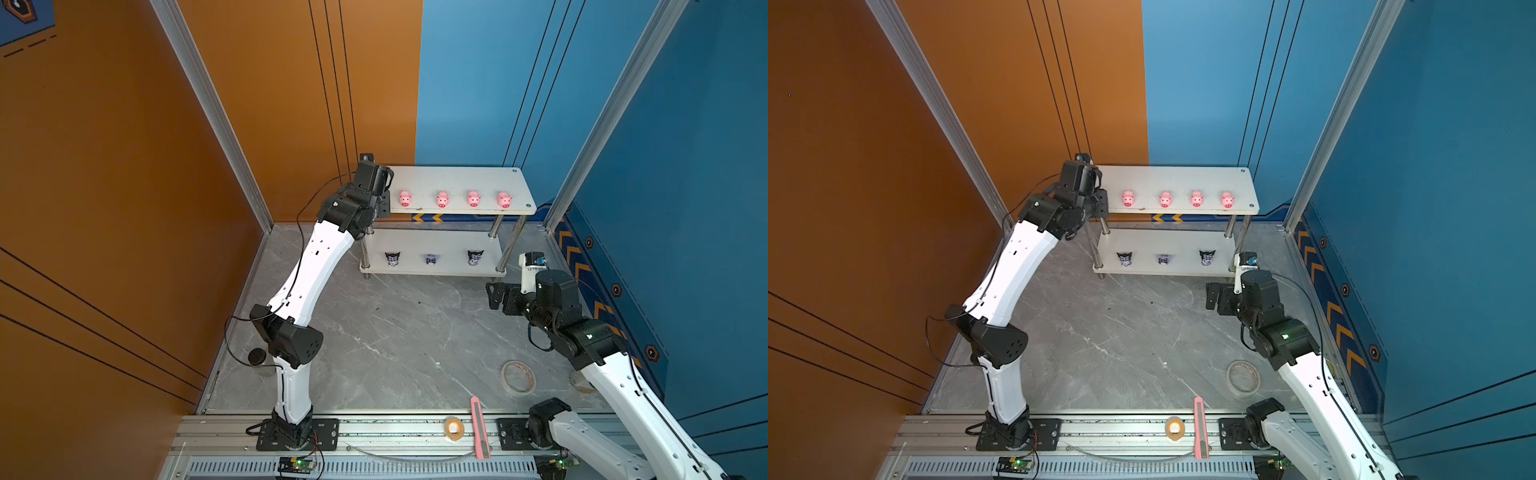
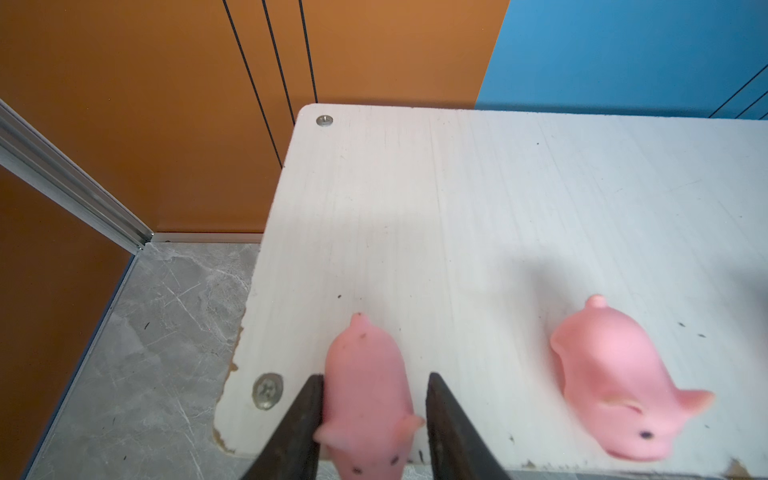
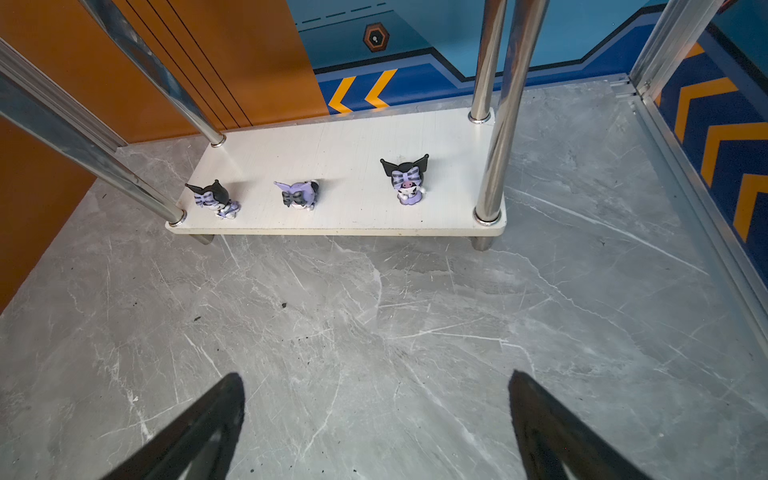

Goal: Place and organize the plastic toys onto the shelf

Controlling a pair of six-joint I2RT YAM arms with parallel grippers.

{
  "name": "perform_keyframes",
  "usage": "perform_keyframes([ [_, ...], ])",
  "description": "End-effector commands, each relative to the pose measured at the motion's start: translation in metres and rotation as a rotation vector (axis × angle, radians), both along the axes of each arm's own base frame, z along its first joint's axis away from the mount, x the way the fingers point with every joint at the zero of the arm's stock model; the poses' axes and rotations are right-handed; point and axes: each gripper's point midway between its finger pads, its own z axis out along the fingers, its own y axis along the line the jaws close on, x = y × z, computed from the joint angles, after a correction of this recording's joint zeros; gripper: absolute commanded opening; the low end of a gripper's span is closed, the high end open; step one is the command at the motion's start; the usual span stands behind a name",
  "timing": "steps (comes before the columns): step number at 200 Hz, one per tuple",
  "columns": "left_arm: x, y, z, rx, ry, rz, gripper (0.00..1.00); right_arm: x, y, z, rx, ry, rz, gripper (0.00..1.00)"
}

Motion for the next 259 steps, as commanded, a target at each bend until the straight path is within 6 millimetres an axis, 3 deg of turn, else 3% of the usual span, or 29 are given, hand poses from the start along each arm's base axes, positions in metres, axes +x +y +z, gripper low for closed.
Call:
perform_keyframes([
  [1, 0.004, -0.002, -0.007, 0.013, 0.022, -0.026, 0.40, 0.000, 0.000, 0.005, 0.025, -0.019, -0.006, 1.00],
  [259, 0.018, 0.003, -0.010, 0.026, 0.011, -0.065, 0.36, 0.001, 0.000, 0.003, 0.023, -0.012, -0.010, 1.00],
])
